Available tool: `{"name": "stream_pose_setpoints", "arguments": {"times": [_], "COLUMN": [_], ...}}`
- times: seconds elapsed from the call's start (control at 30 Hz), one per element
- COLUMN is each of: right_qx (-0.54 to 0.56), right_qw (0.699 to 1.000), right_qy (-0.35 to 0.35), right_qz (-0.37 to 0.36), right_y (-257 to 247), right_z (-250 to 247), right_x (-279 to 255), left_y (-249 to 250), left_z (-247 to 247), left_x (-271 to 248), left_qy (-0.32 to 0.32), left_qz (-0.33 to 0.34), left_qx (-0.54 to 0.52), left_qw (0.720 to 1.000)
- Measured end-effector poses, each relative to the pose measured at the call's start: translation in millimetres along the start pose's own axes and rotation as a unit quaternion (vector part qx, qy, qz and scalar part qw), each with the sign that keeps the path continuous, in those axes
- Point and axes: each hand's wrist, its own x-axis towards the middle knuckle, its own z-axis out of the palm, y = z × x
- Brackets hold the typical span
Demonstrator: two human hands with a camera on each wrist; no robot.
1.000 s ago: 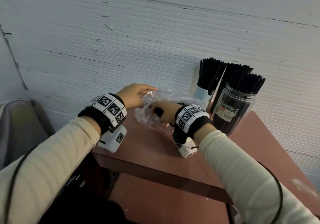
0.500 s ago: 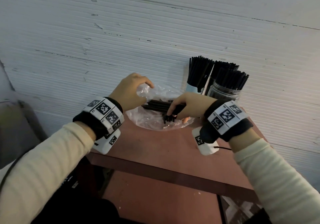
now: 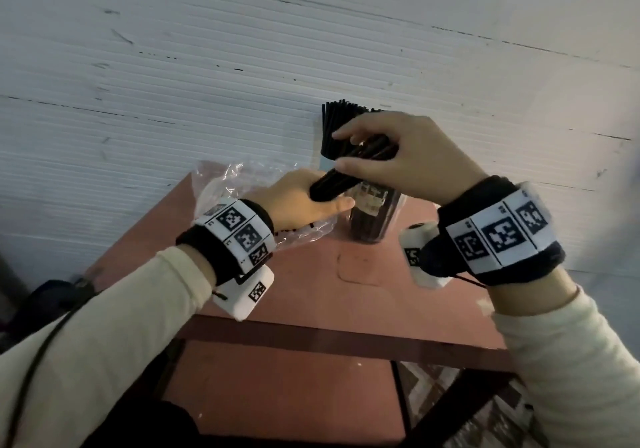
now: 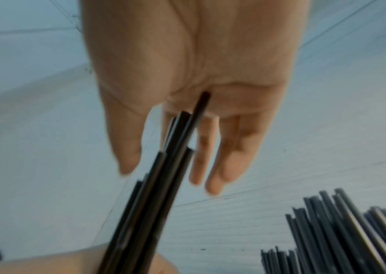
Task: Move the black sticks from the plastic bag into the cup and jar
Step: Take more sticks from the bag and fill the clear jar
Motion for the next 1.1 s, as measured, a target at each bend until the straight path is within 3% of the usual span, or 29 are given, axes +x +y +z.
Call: {"name": "stream_pose_setpoints", "arguments": {"times": [0.07,0.17,0.23,0.33,0.4,0.63,0.8,0.9,1.0,1.1], "right_qx": [-0.017,0.018,0.040,0.022,0.021,0.064,0.052,0.084,0.142,0.172], "right_qw": [0.992,0.978,0.982,0.997,0.998,0.989,0.995,0.990,0.972,0.963], "right_qy": [0.127,0.196,0.171,0.063,0.045,0.118,0.073,0.107,0.189,0.199], "right_qz": [-0.018,-0.062,-0.066,-0.049,-0.046,-0.059,-0.033,-0.026,0.015,0.056], "right_y": [1.3,1.9,3.7,12.4,17.8,21.3,24.8,21.4,19.8,20.4], "right_z": [2.0,16.6,27.7,44.4,52.2,54.1,51.9,45.3,32.0,19.5], "right_x": [3.0,8.5,9.6,10.8,10.6,13.8,12.4,9.6,1.1,-11.2], "left_y": [4.9,8.2,7.6,0.7,-4.6,-9.5,-23.4,-22.8,-10.3,8.1], "left_z": [12.3,29.9,38.8,44.9,46.6,49.2,48.1,47.9,41.0,25.9], "left_x": [4.2,8.3,8.6,10.3,11.7,16.2,17.6,18.2,15.8,11.7], "left_qy": [0.016,0.008,-0.007,-0.040,-0.056,-0.089,-0.176,-0.149,-0.121,-0.155], "left_qz": [0.002,0.002,-0.015,-0.044,-0.059,-0.103,-0.115,-0.128,-0.108,-0.068], "left_qx": [-0.063,-0.126,-0.161,-0.197,-0.201,-0.176,-0.117,-0.095,-0.116,-0.136], "left_qw": [0.998,0.992,0.987,0.979,0.976,0.975,0.971,0.976,0.980,0.976]}}
